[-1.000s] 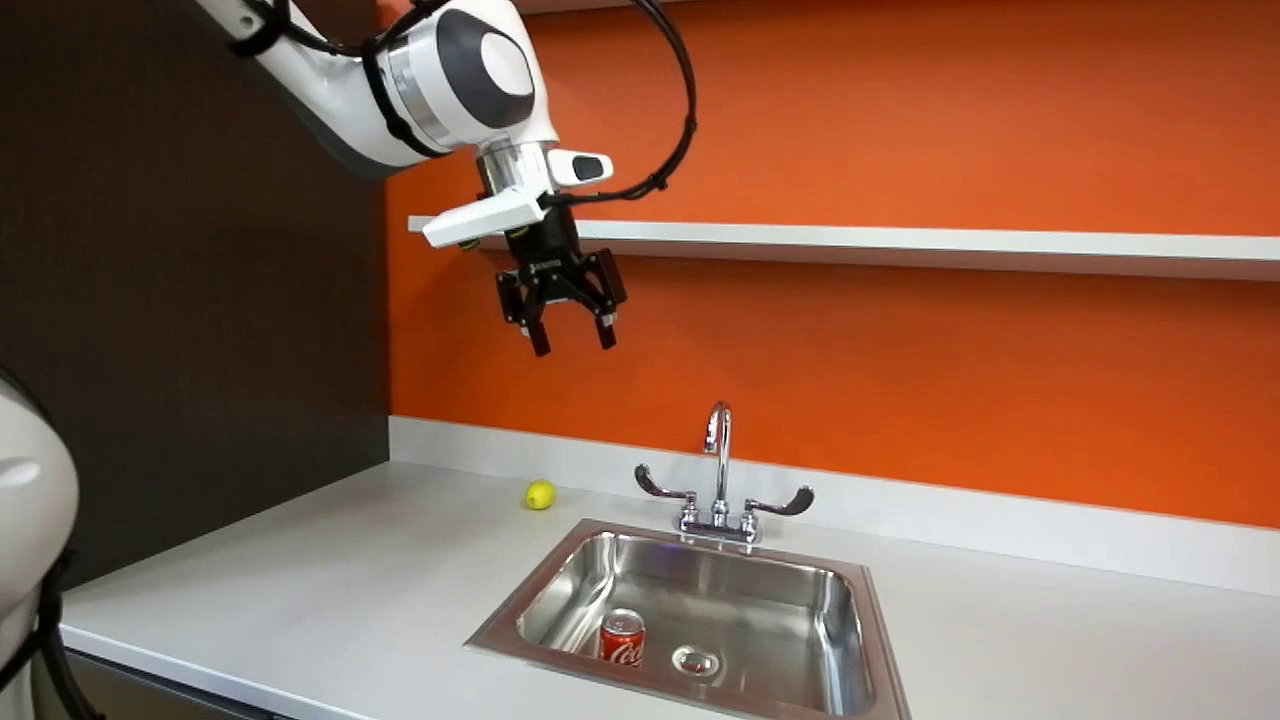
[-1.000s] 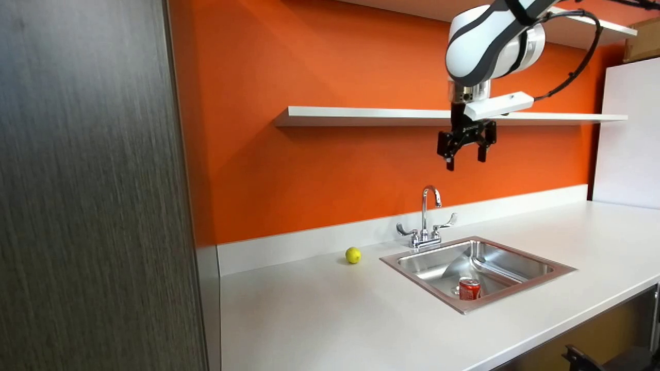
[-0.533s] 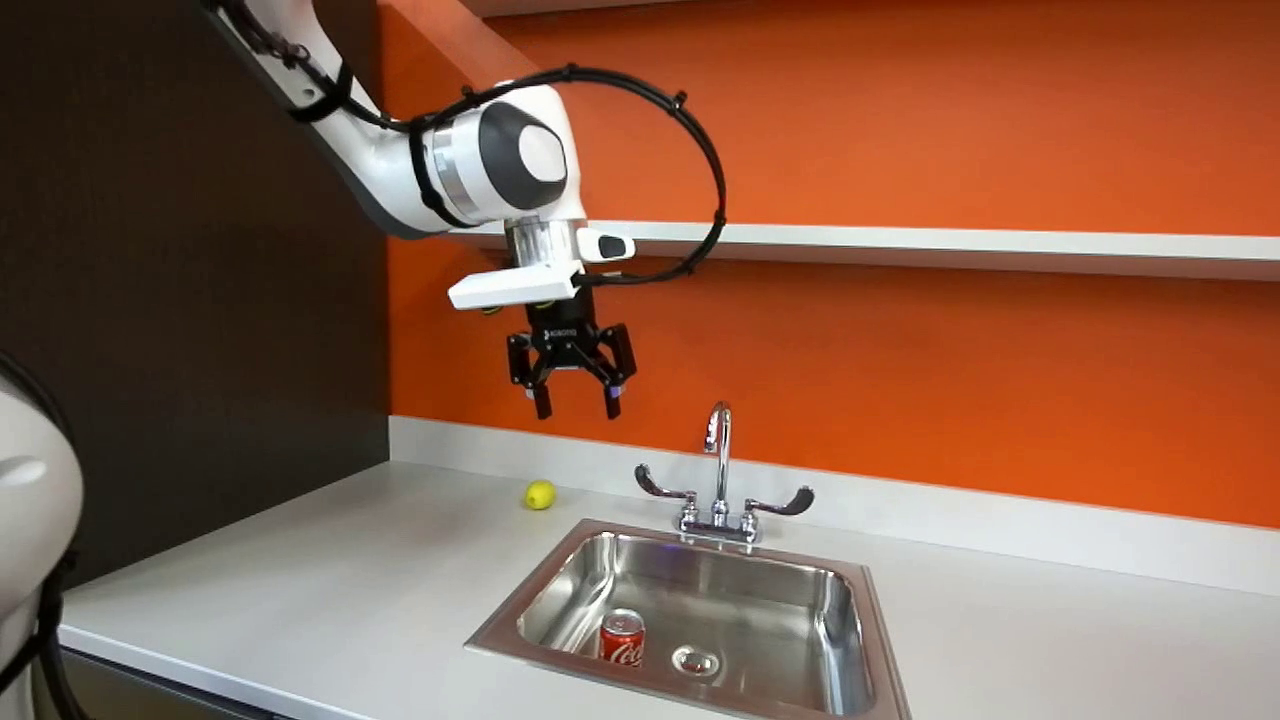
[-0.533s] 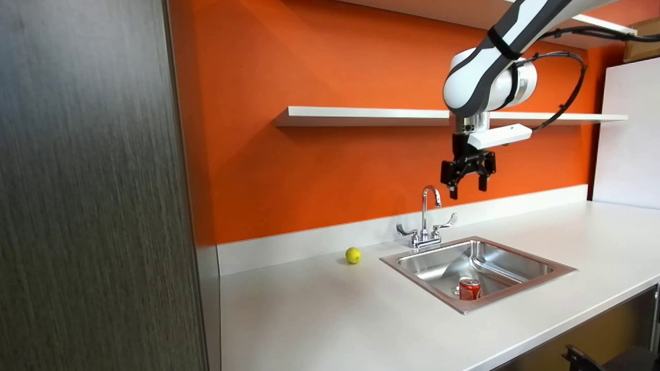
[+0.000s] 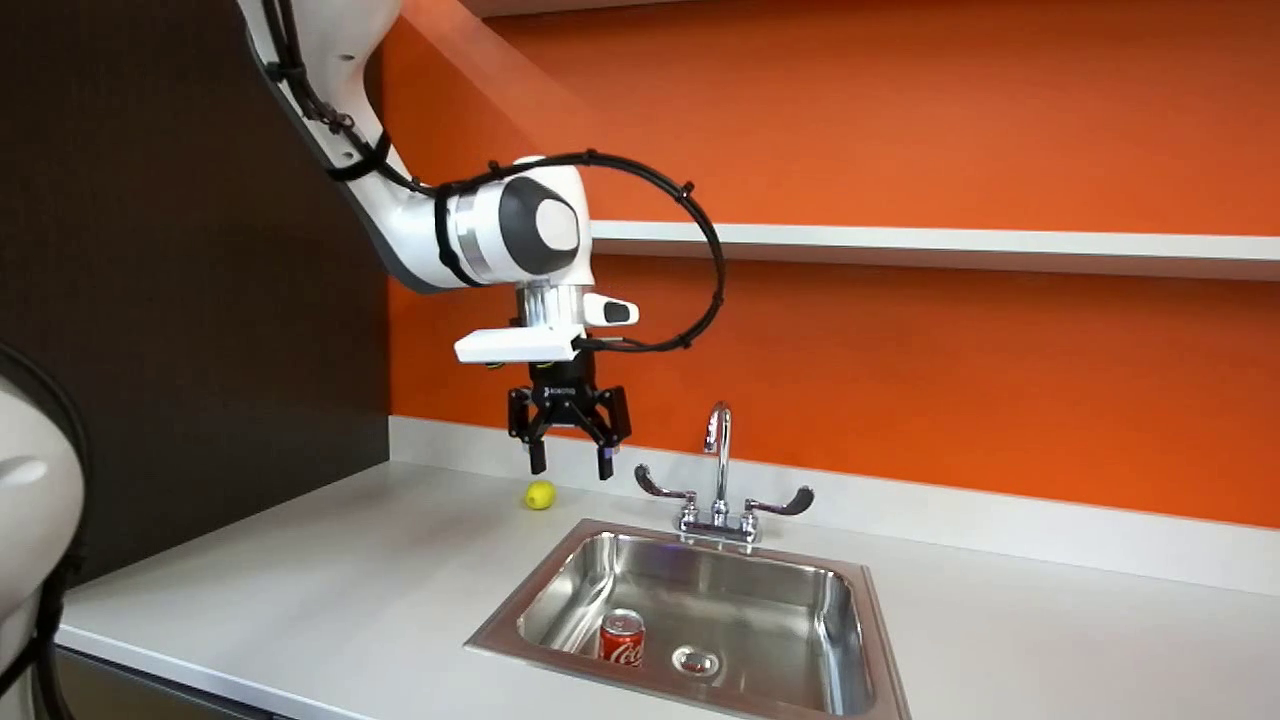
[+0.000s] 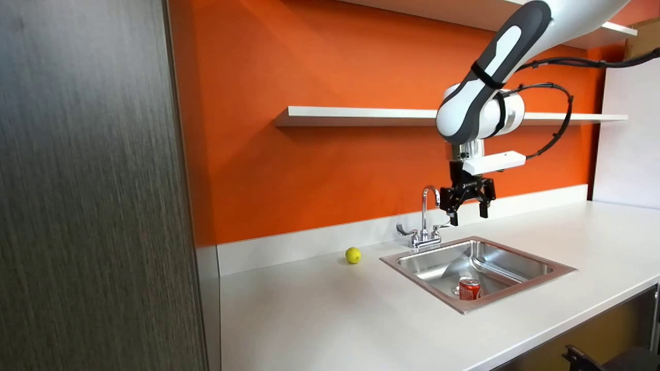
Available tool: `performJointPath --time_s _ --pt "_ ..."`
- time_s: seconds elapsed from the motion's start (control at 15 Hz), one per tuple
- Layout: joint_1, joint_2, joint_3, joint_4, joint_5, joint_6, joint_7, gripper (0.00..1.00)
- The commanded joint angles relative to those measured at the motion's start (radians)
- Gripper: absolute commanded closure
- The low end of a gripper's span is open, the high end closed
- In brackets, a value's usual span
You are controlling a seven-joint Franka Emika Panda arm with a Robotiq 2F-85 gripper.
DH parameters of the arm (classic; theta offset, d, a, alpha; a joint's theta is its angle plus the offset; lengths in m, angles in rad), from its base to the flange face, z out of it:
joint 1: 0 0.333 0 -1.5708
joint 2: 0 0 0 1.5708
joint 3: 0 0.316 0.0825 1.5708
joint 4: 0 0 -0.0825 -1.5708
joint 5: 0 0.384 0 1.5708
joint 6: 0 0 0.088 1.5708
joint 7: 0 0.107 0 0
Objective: Remove the can from the sink
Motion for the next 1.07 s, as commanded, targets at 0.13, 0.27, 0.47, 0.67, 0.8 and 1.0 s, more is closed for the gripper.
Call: performJointPath --time_s 0.13,0.27,0.47,0.67,0.8,1.0 --pt "-0.002 0.130 -0.016 0.035 0.062 0.086 0.029 0.00" --pt "-0.001 0.177 -0.019 0.048 0.086 0.120 0.026 0.00" --pt "0.000 0.248 -0.019 0.070 0.146 0.163 0.011 0.00" --pt "-0.002 0.310 -0.021 0.095 0.175 0.174 0.023 0.00" --pt "-0.003 0.347 -0.023 0.112 0.185 0.174 0.023 0.00" --pt "-0.004 0.394 -0.031 0.140 0.191 0.170 0.037 0.00"
